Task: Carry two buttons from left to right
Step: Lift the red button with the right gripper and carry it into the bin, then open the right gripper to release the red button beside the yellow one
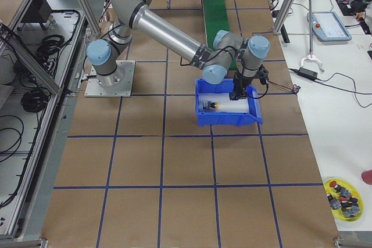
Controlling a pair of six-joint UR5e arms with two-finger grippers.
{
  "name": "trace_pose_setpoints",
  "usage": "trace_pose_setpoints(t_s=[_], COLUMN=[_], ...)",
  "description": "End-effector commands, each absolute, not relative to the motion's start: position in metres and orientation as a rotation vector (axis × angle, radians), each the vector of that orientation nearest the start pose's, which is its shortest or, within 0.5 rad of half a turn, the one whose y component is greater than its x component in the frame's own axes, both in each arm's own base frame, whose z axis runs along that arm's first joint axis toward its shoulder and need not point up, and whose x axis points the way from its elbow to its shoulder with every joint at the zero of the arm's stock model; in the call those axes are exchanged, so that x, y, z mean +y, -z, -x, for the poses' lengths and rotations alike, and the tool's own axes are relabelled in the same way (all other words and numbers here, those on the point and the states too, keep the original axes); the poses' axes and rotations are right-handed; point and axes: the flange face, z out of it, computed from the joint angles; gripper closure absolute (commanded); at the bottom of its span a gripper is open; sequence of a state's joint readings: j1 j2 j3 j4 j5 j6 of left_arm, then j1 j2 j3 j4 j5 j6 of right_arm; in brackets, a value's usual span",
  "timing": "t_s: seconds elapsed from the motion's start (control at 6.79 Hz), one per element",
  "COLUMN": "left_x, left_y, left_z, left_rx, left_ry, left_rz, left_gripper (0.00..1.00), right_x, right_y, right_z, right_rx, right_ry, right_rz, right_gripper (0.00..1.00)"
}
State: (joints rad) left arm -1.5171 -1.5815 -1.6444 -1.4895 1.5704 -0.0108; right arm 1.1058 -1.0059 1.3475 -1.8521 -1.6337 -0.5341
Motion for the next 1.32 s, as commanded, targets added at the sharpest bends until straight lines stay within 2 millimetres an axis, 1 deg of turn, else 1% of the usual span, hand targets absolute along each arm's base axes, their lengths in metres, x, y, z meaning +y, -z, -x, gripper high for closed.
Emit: trace_pose_setpoints(t_s=[0.0,0.29,0.44,0.59,0.74,0.88,1.03,1.18], left_x=[-0.502,-0.501,-0.502,-0.502,-0.501,-0.502,-0.501,-0.502], left_y=[-0.454,-0.455,-0.454,-0.454,-0.455,-0.454,-0.455,-0.454], left_z=[0.107,0.107,0.107,0.107,0.107,0.107,0.107,0.107], left_rx=[3.142,3.142,3.142,3.142,3.142,3.142,3.142,3.142], left_ry=[-0.007,-0.005,-0.007,-0.007,-0.005,-0.007,-0.005,-0.007], left_rz=[0.101,0.101,0.101,0.101,0.101,0.101,0.101,0.101], left_gripper=[0.00,0.00,0.00,0.00,0.00,0.00,0.00,0.00], right_x=[-0.667,-0.669,-0.671,-0.676,-0.680,-0.681,-0.681,-0.682], right_y=[-0.250,-0.235,-0.235,-0.238,-0.238,-0.240,-0.247,-0.264], right_z=[0.195,0.196,0.197,0.199,0.199,0.199,0.199,0.199], right_rx=[3.132,3.121,3.121,3.143,3.158,3.160,3.167,3.187], right_ry=[-0.213,-0.236,-0.231,-0.166,-0.100,-0.099,-0.085,-0.060], right_rz=[0.107,0.098,0.095,0.103,0.106,0.106,0.094,0.091], right_gripper=[0.94,0.92,0.85,0.34,0.01,0.00,0.00,0.00])
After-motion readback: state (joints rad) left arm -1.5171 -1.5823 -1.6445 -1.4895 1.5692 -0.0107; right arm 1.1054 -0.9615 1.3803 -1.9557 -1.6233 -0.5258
